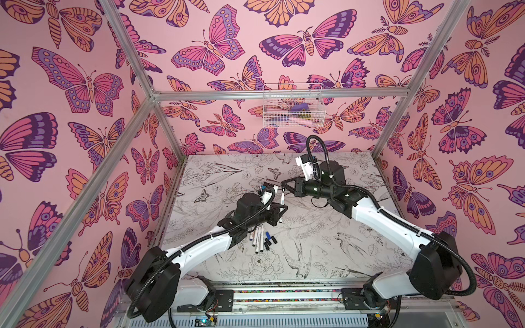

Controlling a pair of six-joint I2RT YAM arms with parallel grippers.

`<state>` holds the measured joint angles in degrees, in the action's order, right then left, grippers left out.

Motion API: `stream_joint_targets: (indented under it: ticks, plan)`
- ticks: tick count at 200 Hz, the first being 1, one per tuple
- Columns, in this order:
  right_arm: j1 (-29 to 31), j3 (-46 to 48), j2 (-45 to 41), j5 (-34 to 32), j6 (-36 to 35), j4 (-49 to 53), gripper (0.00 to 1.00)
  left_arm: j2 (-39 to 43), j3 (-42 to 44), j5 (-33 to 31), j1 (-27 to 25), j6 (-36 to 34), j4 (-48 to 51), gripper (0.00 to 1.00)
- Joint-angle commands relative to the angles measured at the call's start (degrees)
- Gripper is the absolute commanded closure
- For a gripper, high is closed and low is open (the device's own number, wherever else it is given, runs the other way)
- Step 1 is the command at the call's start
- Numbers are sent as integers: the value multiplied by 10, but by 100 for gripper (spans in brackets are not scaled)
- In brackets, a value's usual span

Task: Insert the pens into the pen caps
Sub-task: 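Press the black cap down onto the marker tip held by the left gripper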

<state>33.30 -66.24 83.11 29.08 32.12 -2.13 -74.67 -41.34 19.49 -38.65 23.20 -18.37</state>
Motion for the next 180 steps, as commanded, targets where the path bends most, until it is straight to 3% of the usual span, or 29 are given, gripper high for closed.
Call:
stream_joint_targets:
  ticks: [1,180]
  plan:
    - [3,1,-3,-4,-12,3,100,12,10,-7,-3,2,-25,100]
    - [5,-8,16,2,-13,-5,100,10,12,-13,-4,9,-37,100]
